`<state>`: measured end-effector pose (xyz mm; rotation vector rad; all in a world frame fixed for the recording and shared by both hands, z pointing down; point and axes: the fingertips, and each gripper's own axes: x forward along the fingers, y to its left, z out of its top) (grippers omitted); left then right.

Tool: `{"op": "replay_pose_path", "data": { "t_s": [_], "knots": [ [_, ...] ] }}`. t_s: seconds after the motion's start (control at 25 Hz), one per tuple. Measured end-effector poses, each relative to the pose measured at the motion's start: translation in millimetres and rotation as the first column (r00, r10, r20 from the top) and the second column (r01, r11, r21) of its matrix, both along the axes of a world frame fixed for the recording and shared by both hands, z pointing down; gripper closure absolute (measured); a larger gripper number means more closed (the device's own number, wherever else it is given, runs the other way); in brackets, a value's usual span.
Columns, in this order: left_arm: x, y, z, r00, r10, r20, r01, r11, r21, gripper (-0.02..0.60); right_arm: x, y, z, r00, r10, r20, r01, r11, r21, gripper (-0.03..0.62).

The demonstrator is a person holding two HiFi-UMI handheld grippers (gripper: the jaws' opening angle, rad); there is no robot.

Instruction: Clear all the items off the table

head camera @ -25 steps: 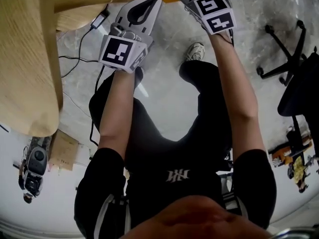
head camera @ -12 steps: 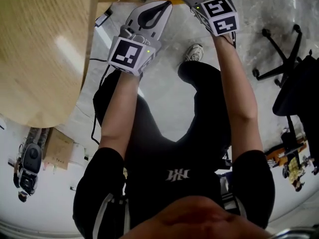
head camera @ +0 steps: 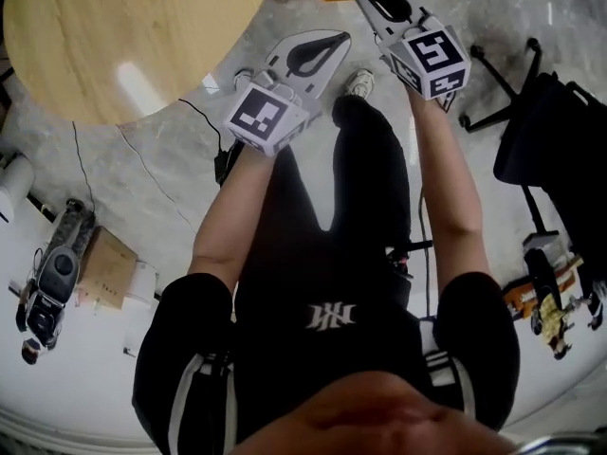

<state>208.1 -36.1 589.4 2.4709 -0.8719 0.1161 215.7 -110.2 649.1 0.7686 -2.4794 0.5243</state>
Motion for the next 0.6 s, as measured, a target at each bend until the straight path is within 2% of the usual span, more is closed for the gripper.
{"op": "replay_pose_path", "data": {
  "t_s": [0.24, 0.44, 0.6],
  "knots": [
    [-42, 17, -163, 0.999, -0.043, -0.015, 0.044, 0.995, 0.085, 0.569, -50, 14, -196, 0.989, -0.107, 0.102, 0.095, 0.988, 0.118, 0.591],
    [-143, 24, -275, 0.991, -0.130, -0.017, 0.131, 0.977, 0.169, 0.569, -132, 36, -339, 0.969, -0.190, 0.155, 0.151, 0.960, 0.235, 0.591],
    [-226, 25, -334, 0.985, -0.167, 0.033, 0.155, 0.959, 0.239, 0.569, -196, 50, -403, 0.961, -0.224, 0.164, 0.169, 0.941, 0.293, 0.591]
  ]
}}
